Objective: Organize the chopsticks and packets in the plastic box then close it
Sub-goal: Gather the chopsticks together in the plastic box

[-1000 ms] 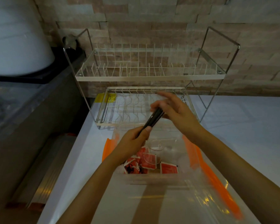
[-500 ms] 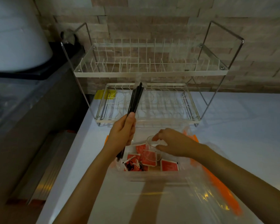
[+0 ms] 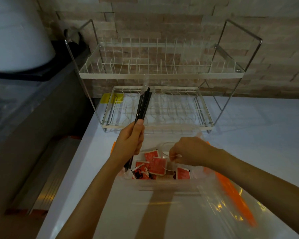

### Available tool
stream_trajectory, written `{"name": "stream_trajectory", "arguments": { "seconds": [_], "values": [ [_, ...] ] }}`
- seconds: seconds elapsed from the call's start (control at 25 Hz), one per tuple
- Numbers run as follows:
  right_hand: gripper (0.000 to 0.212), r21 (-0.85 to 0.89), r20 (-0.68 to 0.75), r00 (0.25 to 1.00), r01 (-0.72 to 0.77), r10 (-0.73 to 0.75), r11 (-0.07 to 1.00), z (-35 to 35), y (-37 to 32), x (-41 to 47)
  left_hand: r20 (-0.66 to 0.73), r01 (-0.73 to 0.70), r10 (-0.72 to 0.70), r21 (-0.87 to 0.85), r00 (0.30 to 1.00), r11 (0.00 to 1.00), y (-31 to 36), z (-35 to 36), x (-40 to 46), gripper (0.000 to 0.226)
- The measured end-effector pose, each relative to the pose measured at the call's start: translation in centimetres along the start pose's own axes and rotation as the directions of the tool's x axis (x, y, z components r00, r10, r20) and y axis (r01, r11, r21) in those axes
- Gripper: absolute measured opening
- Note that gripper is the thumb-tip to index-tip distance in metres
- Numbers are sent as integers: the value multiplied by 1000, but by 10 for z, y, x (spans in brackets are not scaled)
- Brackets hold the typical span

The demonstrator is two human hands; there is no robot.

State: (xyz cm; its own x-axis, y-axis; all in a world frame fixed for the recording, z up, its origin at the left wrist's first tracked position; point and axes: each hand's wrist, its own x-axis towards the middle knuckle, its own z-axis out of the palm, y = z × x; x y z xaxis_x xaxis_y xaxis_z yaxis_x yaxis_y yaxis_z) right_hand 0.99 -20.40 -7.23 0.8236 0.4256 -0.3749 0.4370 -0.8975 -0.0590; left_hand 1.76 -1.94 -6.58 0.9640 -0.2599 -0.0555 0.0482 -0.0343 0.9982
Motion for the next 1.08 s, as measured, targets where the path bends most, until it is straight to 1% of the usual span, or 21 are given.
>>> {"name": "stream_trajectory", "arguments": {
  "seconds": [0.12,0.2,0.44,0.6,0.76,0.96,1.08],
  "values": [
    [25,-113,-9,1000,25,-26,993,-4,3,-12,-3,-2,2,7,1000,1000,0,0,0,38],
    [25,-176,-16,1000,17,-20,984,-3,4,-14,5,0,0,6,1000,1000,-1,1,0,38],
    [23,-275,-8,999,-35,34,961,9,-3,2,8,3,-3,-5,1000,1000,-2,0,0,36],
    [21,-245,-5,998,-68,69,967,10,-5,7,6,8,-8,0,1000,1000,-2,0,0,39],
    [25,-152,37,995,-82,89,985,11,-1,8,8,7,-7,-13,1000,1000,-3,1,0,38],
    [38,-138,52,998,-22,30,990,8,2,5,8,-3,3,-17,1000,1000,-3,0,-1,38],
    [43,-135,18,1000,-19,21,991,6,0,0,-1,-5,5,-23,1000,1000,-3,0,-1,37]
  ]
}}
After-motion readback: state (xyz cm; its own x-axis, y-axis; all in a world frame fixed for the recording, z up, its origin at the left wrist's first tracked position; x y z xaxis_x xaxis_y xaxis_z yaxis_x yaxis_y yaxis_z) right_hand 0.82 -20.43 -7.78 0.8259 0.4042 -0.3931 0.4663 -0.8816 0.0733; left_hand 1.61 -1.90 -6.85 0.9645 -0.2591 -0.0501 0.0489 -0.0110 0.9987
